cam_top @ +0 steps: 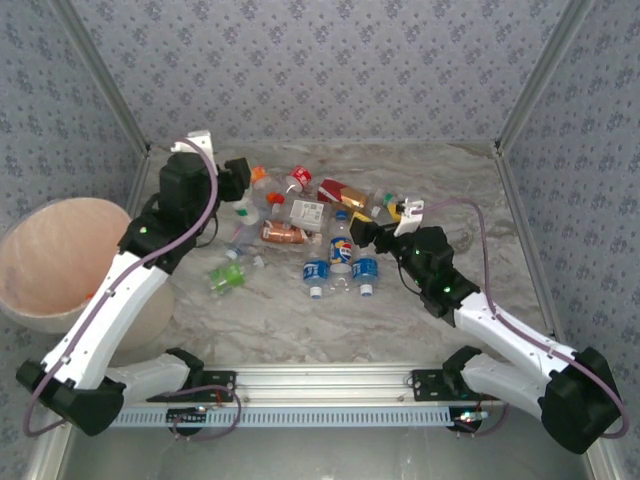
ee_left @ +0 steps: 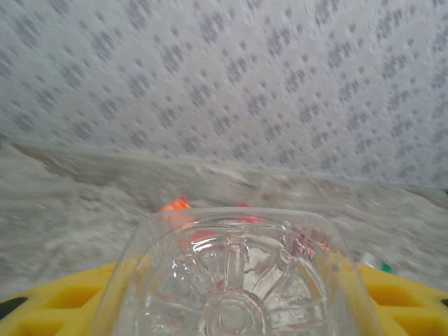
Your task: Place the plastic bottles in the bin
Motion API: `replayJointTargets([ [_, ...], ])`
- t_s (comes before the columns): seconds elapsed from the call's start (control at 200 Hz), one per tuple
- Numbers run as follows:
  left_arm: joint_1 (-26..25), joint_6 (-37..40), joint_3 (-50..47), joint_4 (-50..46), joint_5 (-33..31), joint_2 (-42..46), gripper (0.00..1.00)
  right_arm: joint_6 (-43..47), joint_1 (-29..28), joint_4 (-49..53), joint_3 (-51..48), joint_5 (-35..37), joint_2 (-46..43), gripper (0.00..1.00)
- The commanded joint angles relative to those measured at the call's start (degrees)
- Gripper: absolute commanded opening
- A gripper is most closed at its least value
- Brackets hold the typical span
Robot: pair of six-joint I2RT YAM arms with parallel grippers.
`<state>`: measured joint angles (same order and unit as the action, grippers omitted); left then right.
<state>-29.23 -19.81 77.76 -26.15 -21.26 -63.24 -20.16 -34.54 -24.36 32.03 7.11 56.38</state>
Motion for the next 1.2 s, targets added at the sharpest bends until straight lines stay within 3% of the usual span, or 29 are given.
replayJointTargets([
  [0.0,0.7,8.6,4.8,-1.0,-10.0,3.4,0.54,-2.2,0.5,-2.3,-0.2,3.0,0.3,1.0],
  [0.155,3.8,16.1,8.5,0.4,-18.6,4.2,0.54,-3.2,1.2,-2.3,-0.2,3.5,0.7,1.0],
  [0.35,12.2,17.8,12.3,-2.4,-20.8,4.1,0.53,-3.9,1.8,-2.3,-0.2,3.6,0.6,1.0],
  [0.52,16.8,22.9,14.3,-3.6,-29.1,4.2,0.53,-4.1,2.1,-1.6,0.5,3.6,0.7,1.0],
  [0.67,25.5,21.5,10.3,-5.9,-34.7,5.9,0.54,-4.2,2.2,0.0,1.8,3.0,1.3,1.0],
  [0.994,48.0,5.0,0.3,-11.3,-28.7,9.0,0.54,-3.5,2.4,7.3,6.8,0.8,2.4,1.0],
  [1.199,60.7,-4.9,-7.1,-11.4,-17.8,10.6,0.55,-2.4,2.3,8.0,8.3,0.3,3.4,1.0],
])
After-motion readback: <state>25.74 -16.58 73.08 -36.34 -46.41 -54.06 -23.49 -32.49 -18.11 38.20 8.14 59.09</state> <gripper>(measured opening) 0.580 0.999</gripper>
